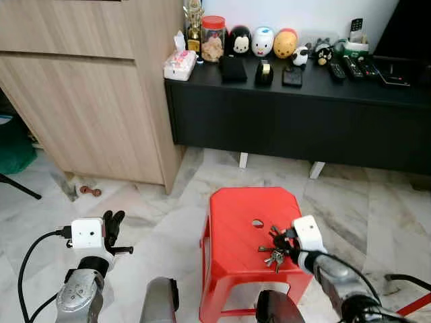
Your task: Hang keys on a hook
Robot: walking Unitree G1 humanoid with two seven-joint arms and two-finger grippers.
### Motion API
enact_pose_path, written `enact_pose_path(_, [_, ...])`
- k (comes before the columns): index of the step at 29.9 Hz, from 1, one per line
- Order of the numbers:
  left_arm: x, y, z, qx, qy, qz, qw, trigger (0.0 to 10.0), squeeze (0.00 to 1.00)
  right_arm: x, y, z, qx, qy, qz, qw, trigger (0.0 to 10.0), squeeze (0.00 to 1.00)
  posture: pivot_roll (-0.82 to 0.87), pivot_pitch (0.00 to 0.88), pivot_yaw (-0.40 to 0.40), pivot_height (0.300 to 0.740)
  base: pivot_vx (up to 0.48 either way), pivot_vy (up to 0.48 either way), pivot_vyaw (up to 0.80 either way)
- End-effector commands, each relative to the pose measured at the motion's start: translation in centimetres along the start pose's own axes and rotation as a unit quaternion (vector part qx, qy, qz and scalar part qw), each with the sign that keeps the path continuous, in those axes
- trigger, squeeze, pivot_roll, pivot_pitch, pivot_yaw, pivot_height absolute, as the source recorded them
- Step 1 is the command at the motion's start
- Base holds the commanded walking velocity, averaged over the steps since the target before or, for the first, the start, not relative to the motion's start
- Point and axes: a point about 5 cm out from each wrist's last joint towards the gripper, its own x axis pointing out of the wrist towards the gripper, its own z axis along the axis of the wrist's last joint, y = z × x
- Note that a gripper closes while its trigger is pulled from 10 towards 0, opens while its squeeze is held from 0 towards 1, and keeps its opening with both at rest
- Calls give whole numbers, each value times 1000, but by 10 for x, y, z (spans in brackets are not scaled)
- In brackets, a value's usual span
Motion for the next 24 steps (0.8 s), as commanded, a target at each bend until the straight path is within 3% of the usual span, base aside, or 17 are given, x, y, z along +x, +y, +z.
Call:
enact_pose_path(1, [-3,1,0,-2,5,-1,1000,10000,0,1,-3,5,-8,3,0,1000,10000,1000,235,116,-51,598,0,0,0])
enact_pose_path(4, [-4,1,1,-2,7,-2,1000,10000,0,2,-4,10,-14,1,-1,1000,10000,1000,237,117,-50,598,0,0,0])
enact_pose_path(5, [-4,1,1,-2,8,-3,1000,10000,0,2,-5,11,-18,4,0,1000,10000,384,239,119,-50,598,0,0,0])
enact_pose_path(6, [-4,1,1,-2,10,-4,1000,10000,0,2,-5,12,-21,11,12,1000,10000,0,239,119,-50,598,0,0,0])
enact_pose_path(13, [-3,1,3,-1,12,-6,1000,10000,0,-2,-9,7,-31,38,61,997,10000,0,247,117,-46,598,0,0,0])
enact_pose_path(24, [-1,2,5,2,14,-10,1000,10000,0,-16,-44,9,-67,69,38,995,10000,0,248,99,-37,598,0,0,0])
